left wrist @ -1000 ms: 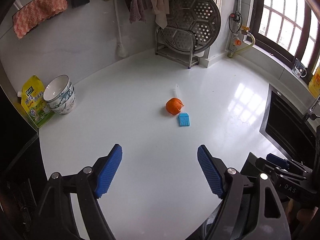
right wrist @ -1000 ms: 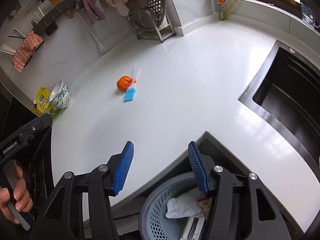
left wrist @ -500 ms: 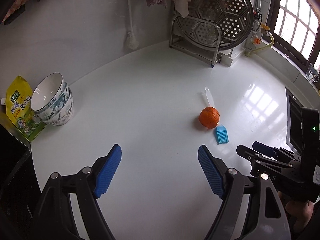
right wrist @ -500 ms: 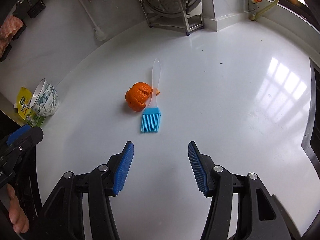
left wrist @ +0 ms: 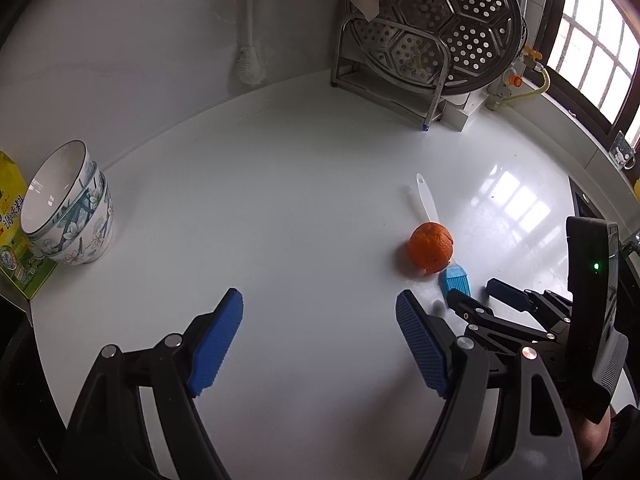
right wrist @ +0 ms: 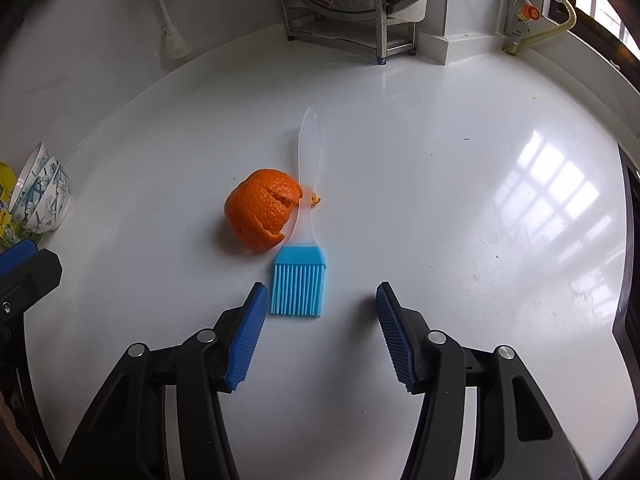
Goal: Collect trash
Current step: 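Close the right tool on the blue pastry brush while the left tool nears the orange peel, then close the left tool on the orange peel while the right tool holds the brush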
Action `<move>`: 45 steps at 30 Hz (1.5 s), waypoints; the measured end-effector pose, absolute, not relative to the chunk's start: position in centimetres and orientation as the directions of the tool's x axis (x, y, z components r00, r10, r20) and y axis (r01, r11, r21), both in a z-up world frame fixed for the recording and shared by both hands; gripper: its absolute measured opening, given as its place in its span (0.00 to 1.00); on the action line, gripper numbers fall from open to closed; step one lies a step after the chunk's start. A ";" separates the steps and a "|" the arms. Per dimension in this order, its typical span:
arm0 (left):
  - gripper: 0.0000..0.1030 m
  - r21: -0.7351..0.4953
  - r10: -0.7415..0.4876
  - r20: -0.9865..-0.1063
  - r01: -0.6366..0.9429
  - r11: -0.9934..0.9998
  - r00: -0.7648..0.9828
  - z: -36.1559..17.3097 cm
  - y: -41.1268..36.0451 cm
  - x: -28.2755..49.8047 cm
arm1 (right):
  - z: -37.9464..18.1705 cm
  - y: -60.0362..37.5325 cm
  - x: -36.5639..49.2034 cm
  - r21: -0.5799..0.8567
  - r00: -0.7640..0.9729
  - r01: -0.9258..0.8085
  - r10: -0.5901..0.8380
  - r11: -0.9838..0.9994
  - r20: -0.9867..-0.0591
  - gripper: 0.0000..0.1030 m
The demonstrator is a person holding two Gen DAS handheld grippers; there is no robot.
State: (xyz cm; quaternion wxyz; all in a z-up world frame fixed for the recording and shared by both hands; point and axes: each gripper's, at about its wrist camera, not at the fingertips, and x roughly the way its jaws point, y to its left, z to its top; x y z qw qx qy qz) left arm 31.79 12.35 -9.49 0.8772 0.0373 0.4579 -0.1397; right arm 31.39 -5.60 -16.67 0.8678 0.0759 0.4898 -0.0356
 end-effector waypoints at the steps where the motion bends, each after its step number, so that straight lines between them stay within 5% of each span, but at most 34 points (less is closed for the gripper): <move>1: 0.75 -0.065 -0.213 -0.814 0.279 0.958 0.540 -9.6 12.3 31.9 | -16.7 -5.3 31.4 0.076 0.520 0.128 -0.002 0.989 -0.854 0.53; 4: 0.75 -0.067 -0.215 -0.816 0.281 0.957 0.537 -9.8 12.3 32.2 | -16.9 -4.6 31.3 0.023 0.535 0.096 -0.032 0.995 -0.844 0.48; 9: 0.75 -0.068 -0.215 -0.819 0.282 0.957 0.532 -10.1 12.1 32.6 | -16.8 -4.5 31.4 0.034 0.549 0.061 -0.005 0.998 -0.836 0.11; 12: 0.75 -0.071 -0.223 -0.818 0.290 0.954 0.530 -10.1 11.5 32.8 | -16.8 -5.6 31.3 0.093 0.553 0.069 0.040 0.993 -0.832 0.07; 42: 0.80 -0.042 -0.288 -0.830 0.462 0.886 0.477 -15.4 1.8 37.9 | -16.9 -12.9 27.6 0.185 0.582 0.253 0.003 0.950 -0.813 0.03; 45: 0.66 -0.044 -0.290 -0.830 0.462 0.886 0.476 -15.7 1.6 38.3 | -16.8 -12.9 27.6 0.194 0.586 0.246 0.013 0.950 -0.810 0.03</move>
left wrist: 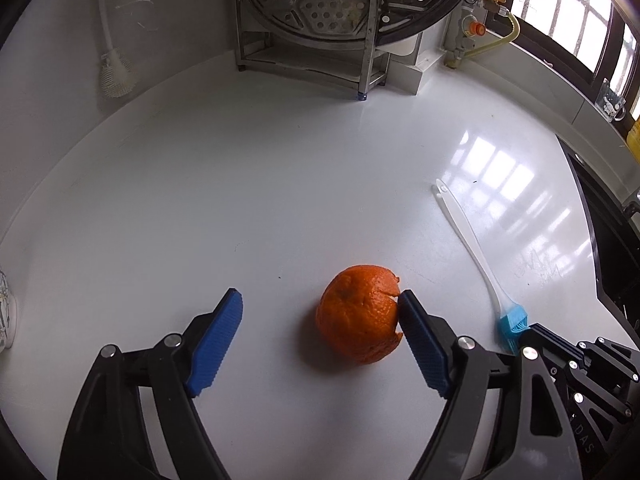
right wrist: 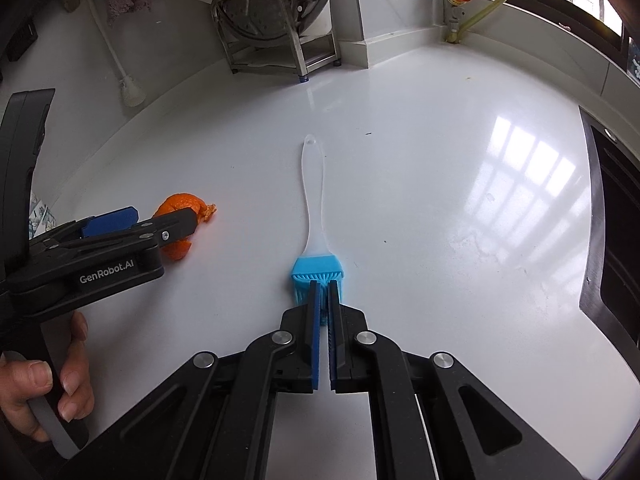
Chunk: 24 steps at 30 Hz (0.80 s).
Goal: Collect trash
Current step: 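Close the left tool on the orange peel while the right tool holds the brush, then carry the orange peel and brush with both tools over the basket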
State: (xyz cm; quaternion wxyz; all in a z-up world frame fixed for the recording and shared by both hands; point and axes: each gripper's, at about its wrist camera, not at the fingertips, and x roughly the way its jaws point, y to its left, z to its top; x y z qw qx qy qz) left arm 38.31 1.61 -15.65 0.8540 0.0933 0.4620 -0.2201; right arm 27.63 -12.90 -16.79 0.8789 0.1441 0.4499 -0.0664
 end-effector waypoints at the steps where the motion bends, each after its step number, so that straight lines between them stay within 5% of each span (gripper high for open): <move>1: 0.59 -0.054 -0.299 -0.833 0.470 0.881 0.465 -15.7 1.5 38.4 | -16.7 -12.9 27.6 0.198 0.589 0.244 0.017 0.949 -0.808 0.03; 5: 0.35 -0.093 -0.341 -0.834 0.498 0.862 0.434 -15.7 0.8 38.1 | -16.4 -12.8 27.6 0.217 0.595 0.236 0.036 0.947 -0.803 0.03; 10: 0.24 -0.119 -0.353 -0.834 0.486 0.866 0.424 -15.3 1.1 37.9 | -15.9 -12.5 27.4 0.232 0.605 0.224 0.052 0.947 -0.795 0.03; 24: 0.19 -0.171 -0.396 -0.811 0.474 0.864 0.430 -12.2 4.4 34.4 | -14.2 -11.4 24.7 0.255 0.620 0.196 0.081 0.947 -0.780 0.03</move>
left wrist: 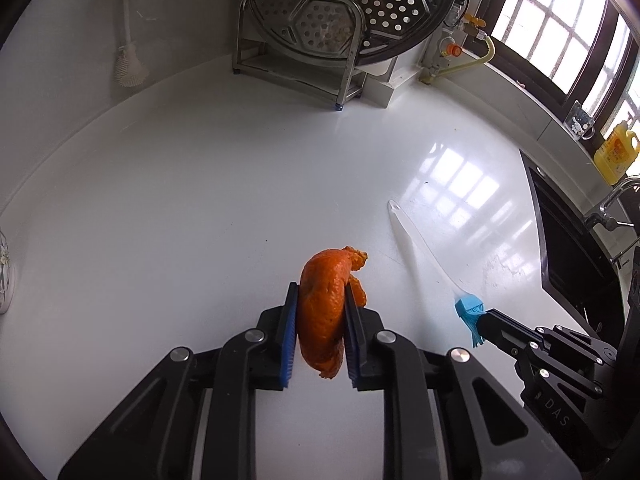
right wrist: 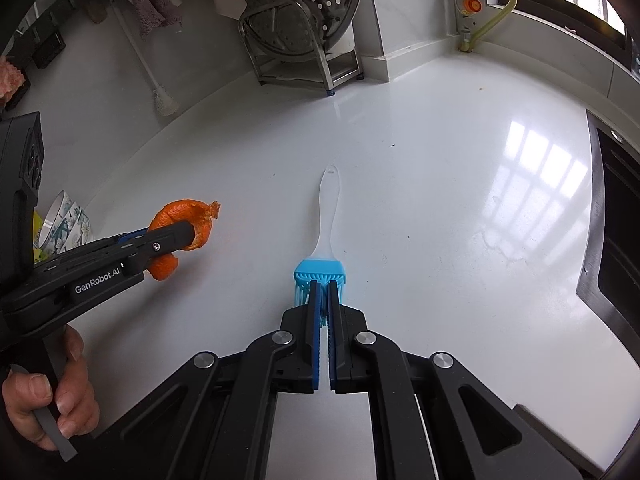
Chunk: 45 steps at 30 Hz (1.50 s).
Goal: Collect trash
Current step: 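Carry the orange peel and brush with both tools over the basket, then open both tools to drop the peel and brush into the basket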
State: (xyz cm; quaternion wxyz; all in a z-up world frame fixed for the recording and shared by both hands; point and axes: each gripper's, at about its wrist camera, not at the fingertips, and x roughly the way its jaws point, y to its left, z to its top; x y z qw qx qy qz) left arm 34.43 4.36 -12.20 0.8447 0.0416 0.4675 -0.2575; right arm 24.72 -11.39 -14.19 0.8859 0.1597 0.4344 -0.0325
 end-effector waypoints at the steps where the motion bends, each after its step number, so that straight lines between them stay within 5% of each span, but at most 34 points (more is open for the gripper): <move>1: 0.19 -0.172 -0.398 -0.810 0.475 0.863 0.430 -12.0 4.5 34.1 | -14.1 -11.4 24.4 0.256 0.622 0.195 0.083 0.947 -0.779 0.03; 26: 0.19 -0.146 -0.376 -0.821 0.479 0.866 0.429 -8.3 1.0 16.9 | -11.9 -13.2 7.8 0.280 0.602 0.091 0.171 0.956 -0.780 0.03; 45: 0.19 -0.123 -0.323 -0.858 0.451 0.884 0.400 -10.3 -4.5 2.4 | -14.7 -18.3 -5.2 0.298 0.529 0.086 0.210 0.951 -0.822 0.03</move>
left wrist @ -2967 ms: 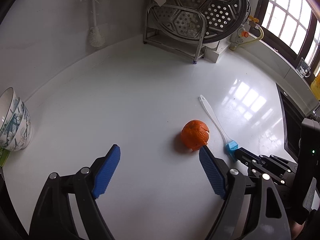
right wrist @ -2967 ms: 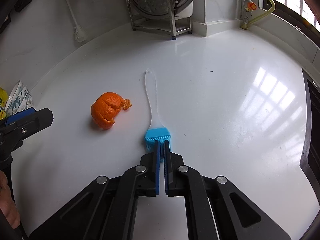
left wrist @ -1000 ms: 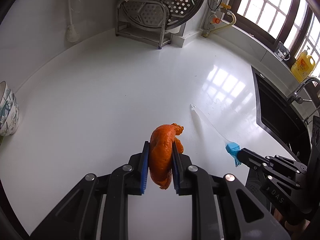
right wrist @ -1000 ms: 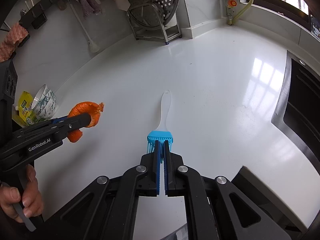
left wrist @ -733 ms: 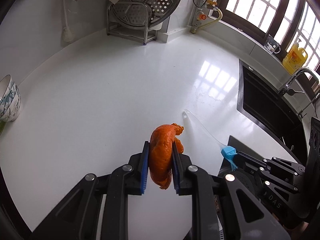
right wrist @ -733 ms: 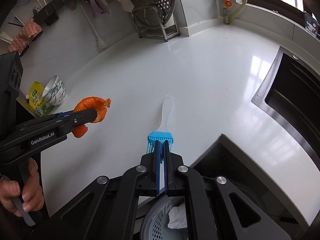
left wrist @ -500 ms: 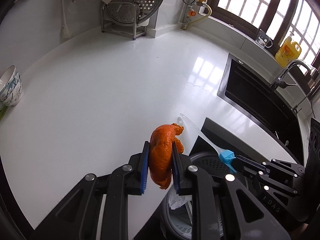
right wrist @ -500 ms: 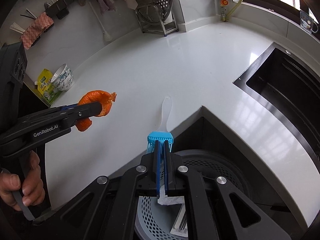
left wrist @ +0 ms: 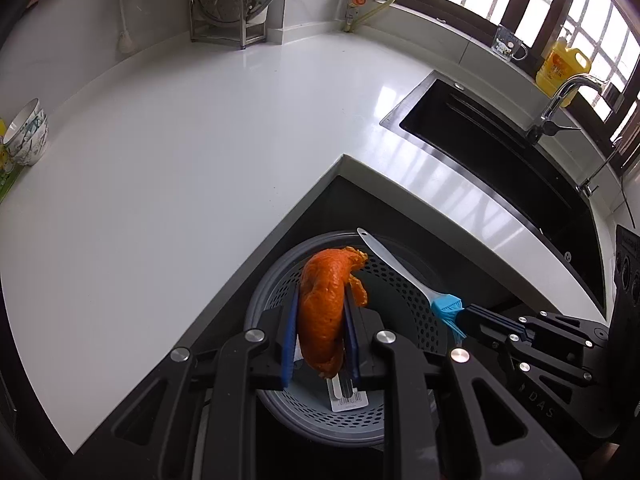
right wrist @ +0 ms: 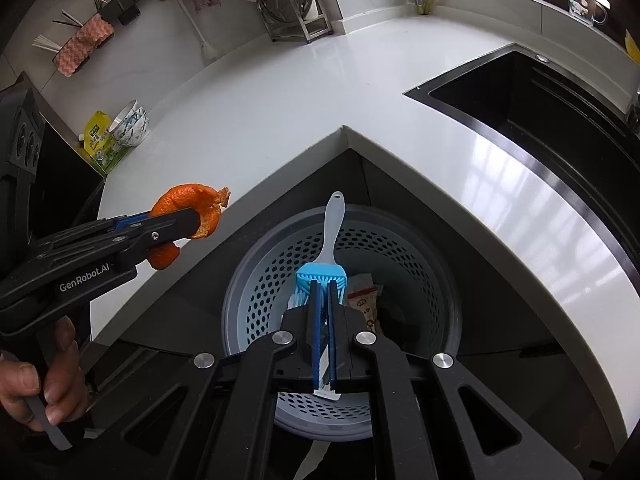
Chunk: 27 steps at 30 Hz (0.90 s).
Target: Collect trash
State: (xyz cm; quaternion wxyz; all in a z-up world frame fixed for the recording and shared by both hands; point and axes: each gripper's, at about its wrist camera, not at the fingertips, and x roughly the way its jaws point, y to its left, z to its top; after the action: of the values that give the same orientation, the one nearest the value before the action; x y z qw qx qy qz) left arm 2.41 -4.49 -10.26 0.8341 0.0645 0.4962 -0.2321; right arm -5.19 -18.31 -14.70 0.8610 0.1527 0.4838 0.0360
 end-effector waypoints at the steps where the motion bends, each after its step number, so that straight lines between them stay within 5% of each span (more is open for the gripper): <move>1: 0.19 -0.119 -0.317 -0.861 0.448 0.886 0.399 -10.4 -4.7 2.0 | -15.1 -18.5 -5.5 0.301 0.523 0.088 0.213 0.950 -0.825 0.03; 11: 0.23 -0.109 -0.285 -0.885 0.430 0.896 0.368 -12.3 -6.4 -0.1 | -17.8 -19.7 -5.8 0.311 0.473 0.100 0.230 0.945 -0.851 0.03; 14: 0.34 -0.111 -0.274 -0.889 0.408 0.906 0.368 -12.5 -6.1 -0.3 | -17.9 -20.0 -5.5 0.323 0.467 0.101 0.242 0.941 -0.851 0.05; 16: 0.58 -0.107 -0.267 -0.883 0.390 0.915 0.385 -12.2 -5.7 -0.5 | -17.8 -20.2 -5.5 0.321 0.470 0.108 0.237 0.941 -0.850 0.17; 17: 0.61 -0.104 -0.264 -0.878 0.380 0.919 0.399 -11.9 -5.5 -0.6 | -17.7 -20.2 -5.6 0.315 0.478 0.108 0.229 0.943 -0.848 0.27; 27: 0.66 -0.076 -0.222 -0.876 0.333 0.940 0.429 -9.8 -4.7 -1.1 | -16.1 -20.3 -7.0 0.293 0.482 0.116 0.204 0.949 -0.852 0.39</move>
State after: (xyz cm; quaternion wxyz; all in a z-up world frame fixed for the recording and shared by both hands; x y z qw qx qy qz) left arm -1.11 -4.73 -9.76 0.8434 0.0543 0.5086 -0.1645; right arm -7.01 -20.26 -16.12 0.8463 0.1573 0.5083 0.0261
